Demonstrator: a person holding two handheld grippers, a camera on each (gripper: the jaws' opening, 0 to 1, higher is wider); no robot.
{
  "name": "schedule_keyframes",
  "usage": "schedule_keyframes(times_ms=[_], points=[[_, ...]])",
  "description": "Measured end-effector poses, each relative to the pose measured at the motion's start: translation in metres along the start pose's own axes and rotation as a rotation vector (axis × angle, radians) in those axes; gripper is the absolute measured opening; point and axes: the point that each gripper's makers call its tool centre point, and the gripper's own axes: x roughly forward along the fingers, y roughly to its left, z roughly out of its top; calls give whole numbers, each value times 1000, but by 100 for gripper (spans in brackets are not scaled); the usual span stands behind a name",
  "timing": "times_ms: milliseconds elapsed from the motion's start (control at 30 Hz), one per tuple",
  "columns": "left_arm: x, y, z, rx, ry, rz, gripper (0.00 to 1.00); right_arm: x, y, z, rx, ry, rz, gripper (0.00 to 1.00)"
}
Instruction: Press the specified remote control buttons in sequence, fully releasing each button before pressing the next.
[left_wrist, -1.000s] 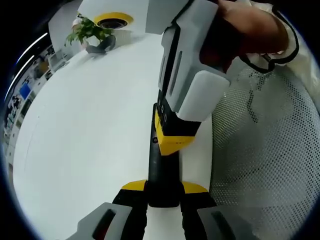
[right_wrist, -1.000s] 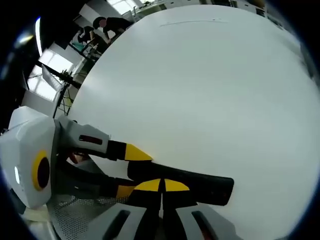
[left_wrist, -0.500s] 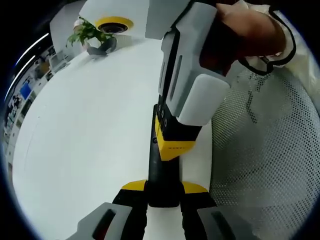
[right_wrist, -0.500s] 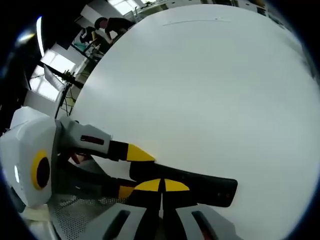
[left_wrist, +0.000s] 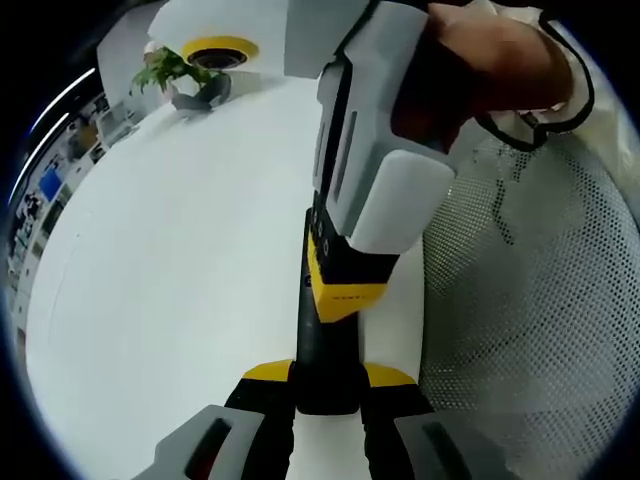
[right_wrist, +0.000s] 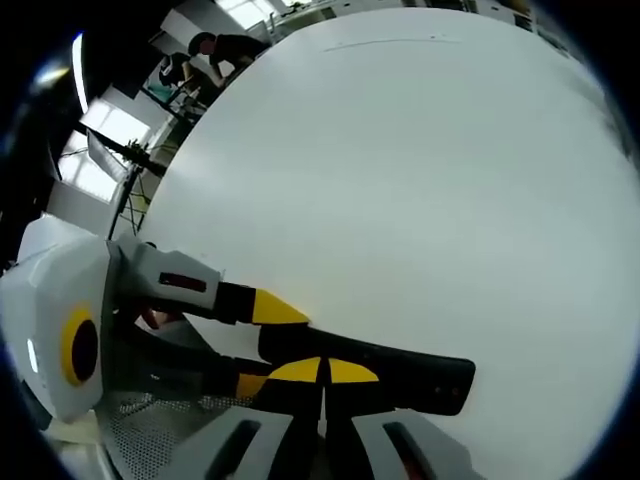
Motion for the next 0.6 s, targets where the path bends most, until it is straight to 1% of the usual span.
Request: schedule_keyframes(times_ms=[233, 367, 533, 600], points=[[0, 0, 0, 3, -1, -2, 24, 0, 0, 0, 5, 1, -7, 0], [0, -1, 0, 3, -5, -4, 24, 2, -1, 1, -1, 16, -16, 0], [0, -1, 0, 2, -11, -6, 24, 1, -3, 0, 32, 23, 7, 0], [0, -1, 0, 1, -13, -7, 24, 1, -2, 0, 26, 19, 8, 0]])
